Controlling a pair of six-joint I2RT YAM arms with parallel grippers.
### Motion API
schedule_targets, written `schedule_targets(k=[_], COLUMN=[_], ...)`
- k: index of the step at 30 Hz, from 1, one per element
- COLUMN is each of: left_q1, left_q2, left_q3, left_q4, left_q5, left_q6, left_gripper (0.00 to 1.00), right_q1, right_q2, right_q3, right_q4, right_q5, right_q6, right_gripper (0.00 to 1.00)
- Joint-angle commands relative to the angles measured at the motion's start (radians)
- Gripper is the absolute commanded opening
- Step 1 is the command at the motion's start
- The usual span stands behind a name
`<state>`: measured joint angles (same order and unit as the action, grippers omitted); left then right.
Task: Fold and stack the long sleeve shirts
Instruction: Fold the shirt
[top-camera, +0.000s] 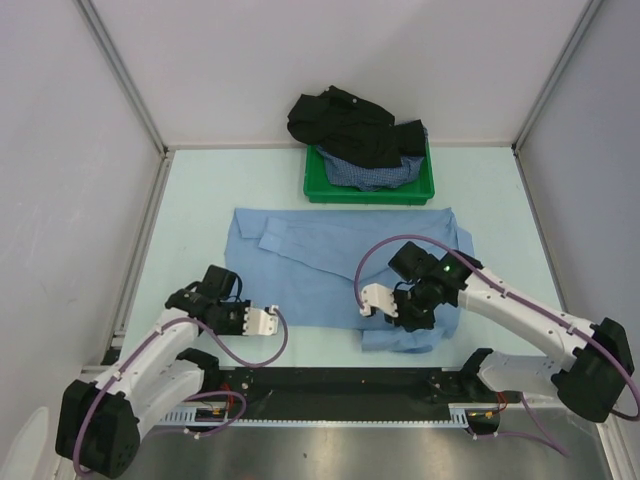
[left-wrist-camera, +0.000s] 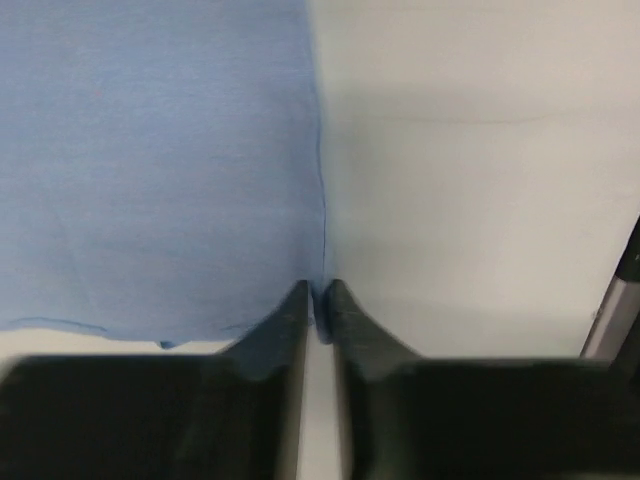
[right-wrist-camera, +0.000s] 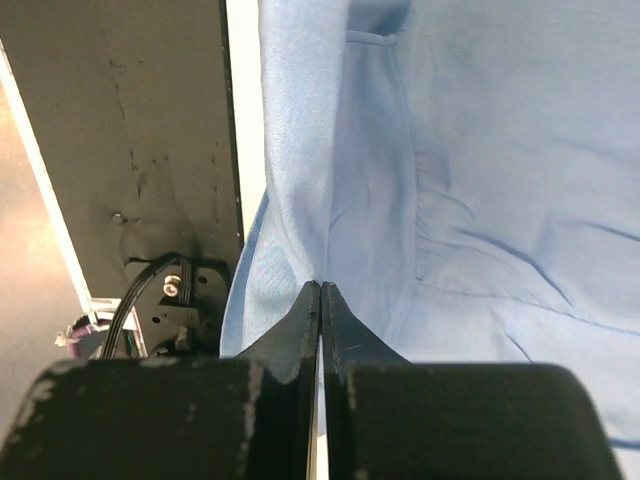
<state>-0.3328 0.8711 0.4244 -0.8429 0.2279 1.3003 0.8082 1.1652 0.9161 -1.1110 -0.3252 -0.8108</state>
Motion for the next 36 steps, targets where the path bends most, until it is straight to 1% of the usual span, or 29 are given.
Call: schedule_targets(k=[1, 5, 6, 8, 9, 10, 12, 17, 18, 19, 21, 25, 30, 31, 33, 34, 35, 36], left_q1=[0.001, 0.017, 0.034, 0.063, 0.102, 0.118, 0.159, 0.189, 0.201, 0.209, 0.227, 0.242, 0.245, 0.247, 0.247, 0.247, 0.256, 0.262], left_q2=[0.011, 0.049, 0.058, 0.106, 0.130, 0.181, 0.238, 0.397, 0.425, 0.448, 0.518, 0.623, 0.730, 0.758, 0.785, 0.807, 0.813, 0.816], left_q3=[0.089, 0.172, 0.188, 0.252, 0.278, 0.331, 0.405, 0.531, 0.569, 0.586, 0.637, 0.695, 0.763, 0.767, 0.778, 0.781, 0.781, 0.778], left_q4=[0.016, -0.036, -0.035, -0.039, -0.041, -0.042, -0.036, 0.024, 0.030, 0.051, 0.062, 0.100, 0.129, 0.139, 0.151, 0.154, 0.160, 0.172], left_q5=[0.022, 0.057, 0.062, 0.083, 0.091, 0.100, 0.117, 0.120, 0.119, 0.116, 0.111, 0.105, 0.108, 0.105, 0.094, 0.087, 0.074, 0.073], left_q6=[-0.074, -0.081, -0.076, -0.072, -0.067, -0.065, -0.068, -0.101, -0.107, -0.114, -0.115, -0.122, -0.153, -0.162, -0.182, -0.191, -0.214, -0.228], left_gripper=[0.00, 0.00, 0.00, 0.00, 0.00, 0.00, 0.00, 0.00, 0.00, 0.00, 0.00, 0.00, 0.00, 0.00, 0.02, 0.06, 0.18, 0.25], right_q1=[-0.072, -0.168, -0.206, -0.239, -0.254, -0.288, -0.313, -0.385, -0.394, -0.403, -0.423, -0.445, -0.449, -0.448, -0.449, -0.455, -0.463, -0.474], right_q2=[-0.027, 0.019, 0.028, 0.054, 0.080, 0.102, 0.167, 0.315, 0.339, 0.388, 0.431, 0.556, 0.649, 0.662, 0.688, 0.691, 0.692, 0.682], right_q3=[0.085, 0.212, 0.240, 0.308, 0.329, 0.349, 0.408, 0.518, 0.568, 0.592, 0.644, 0.746, 0.776, 0.774, 0.776, 0.780, 0.788, 0.791], right_q4=[-0.050, -0.098, -0.107, -0.116, -0.116, -0.112, -0.105, -0.053, -0.047, -0.040, -0.033, 0.005, 0.025, 0.045, 0.066, 0.079, 0.085, 0.088], right_q5=[-0.012, -0.011, -0.009, -0.002, 0.006, 0.009, 0.021, 0.048, 0.054, 0.055, 0.061, 0.078, 0.081, 0.084, 0.092, 0.092, 0.087, 0.081], right_q6=[-0.048, -0.134, -0.157, -0.212, -0.231, -0.249, -0.304, -0.390, -0.410, -0.418, -0.433, -0.462, -0.447, -0.444, -0.415, -0.400, -0.363, -0.341], right_gripper=[0.00, 0.00, 0.00, 0.00, 0.00, 0.00, 0.00, 0.00, 0.00, 0.00, 0.00, 0.00, 0.00, 0.01, 0.20, 0.31, 0.56, 0.63])
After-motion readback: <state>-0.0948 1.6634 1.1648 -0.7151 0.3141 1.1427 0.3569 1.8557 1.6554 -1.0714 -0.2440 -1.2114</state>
